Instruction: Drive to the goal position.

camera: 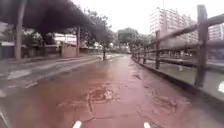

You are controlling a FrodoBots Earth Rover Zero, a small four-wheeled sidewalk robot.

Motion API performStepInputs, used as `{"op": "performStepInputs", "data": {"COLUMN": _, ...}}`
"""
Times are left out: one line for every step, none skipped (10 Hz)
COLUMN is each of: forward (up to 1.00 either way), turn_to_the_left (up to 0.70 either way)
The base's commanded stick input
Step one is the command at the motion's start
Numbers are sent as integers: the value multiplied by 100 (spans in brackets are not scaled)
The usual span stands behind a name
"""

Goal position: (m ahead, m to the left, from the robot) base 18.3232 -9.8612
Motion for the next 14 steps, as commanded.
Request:
{"op": "performStepInputs", "data": {"forward": 50, "turn_to_the_left": 0}}
{"op": "performStepInputs", "data": {"forward": 50, "turn_to_the_left": 0}}
{"op": "performStepInputs", "data": {"forward": 50, "turn_to_the_left": 0}}
{"op": "performStepInputs", "data": {"forward": 50, "turn_to_the_left": 0}}
{"op": "performStepInputs", "data": {"forward": 50, "turn_to_the_left": 0}}
{"op": "performStepInputs", "data": {"forward": 50, "turn_to_the_left": 0}}
{"op": "performStepInputs", "data": {"forward": 50, "turn_to_the_left": 0}}
{"op": "performStepInputs", "data": {"forward": 50, "turn_to_the_left": 0}}
{"op": "performStepInputs", "data": {"forward": 50, "turn_to_the_left": 0}}
{"op": "performStepInputs", "data": {"forward": 50, "turn_to_the_left": 0}}
{"op": "performStepInputs", "data": {"forward": 50, "turn_to_the_left": 0}}
{"op": "performStepInputs", "data": {"forward": 50, "turn_to_the_left": 0}}
{"op": "performStepInputs", "data": {"forward": 50, "turn_to_the_left": 0}}
{"op": "performStepInputs", "data": {"forward": 50, "turn_to_the_left": 0}}
